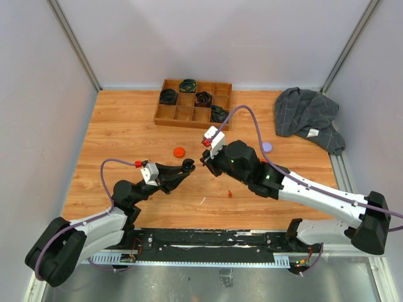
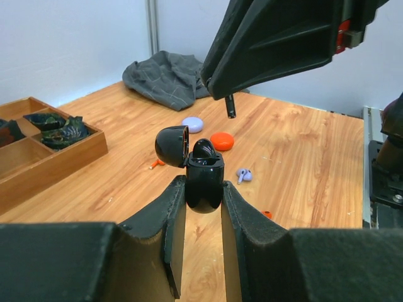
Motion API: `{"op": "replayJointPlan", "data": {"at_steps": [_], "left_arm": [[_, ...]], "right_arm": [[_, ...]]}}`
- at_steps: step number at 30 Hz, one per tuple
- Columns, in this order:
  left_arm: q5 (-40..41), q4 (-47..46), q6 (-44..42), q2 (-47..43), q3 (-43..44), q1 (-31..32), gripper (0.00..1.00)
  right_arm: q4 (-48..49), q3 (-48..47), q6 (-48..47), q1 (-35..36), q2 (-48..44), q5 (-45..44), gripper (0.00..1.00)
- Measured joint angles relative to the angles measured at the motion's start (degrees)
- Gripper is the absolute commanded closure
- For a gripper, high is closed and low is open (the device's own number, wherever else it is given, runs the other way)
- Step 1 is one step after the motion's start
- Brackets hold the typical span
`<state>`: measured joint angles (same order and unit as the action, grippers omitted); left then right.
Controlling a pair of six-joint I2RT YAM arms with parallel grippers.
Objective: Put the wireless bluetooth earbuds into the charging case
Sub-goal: Place the earbud in the charging case.
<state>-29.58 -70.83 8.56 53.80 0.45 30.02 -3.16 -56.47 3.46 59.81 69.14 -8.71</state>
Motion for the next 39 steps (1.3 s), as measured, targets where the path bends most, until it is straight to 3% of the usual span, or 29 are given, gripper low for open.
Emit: {"op": "replayJointPlan", "data": {"at_steps": [18,39], "left_arm": [[-4.04,-4.55,0.5,0.76,0.0,0.0,0.99],[-4.07,-4.68,0.74,0.83,0.0,0.0,0.99]], "right_arm": [[20.46,6.62,-11.06,10.14,-1.22,-3.08,0.88],[25.09,9.16,-15.89,12.17,1.97,-7.39,0.86]]}}
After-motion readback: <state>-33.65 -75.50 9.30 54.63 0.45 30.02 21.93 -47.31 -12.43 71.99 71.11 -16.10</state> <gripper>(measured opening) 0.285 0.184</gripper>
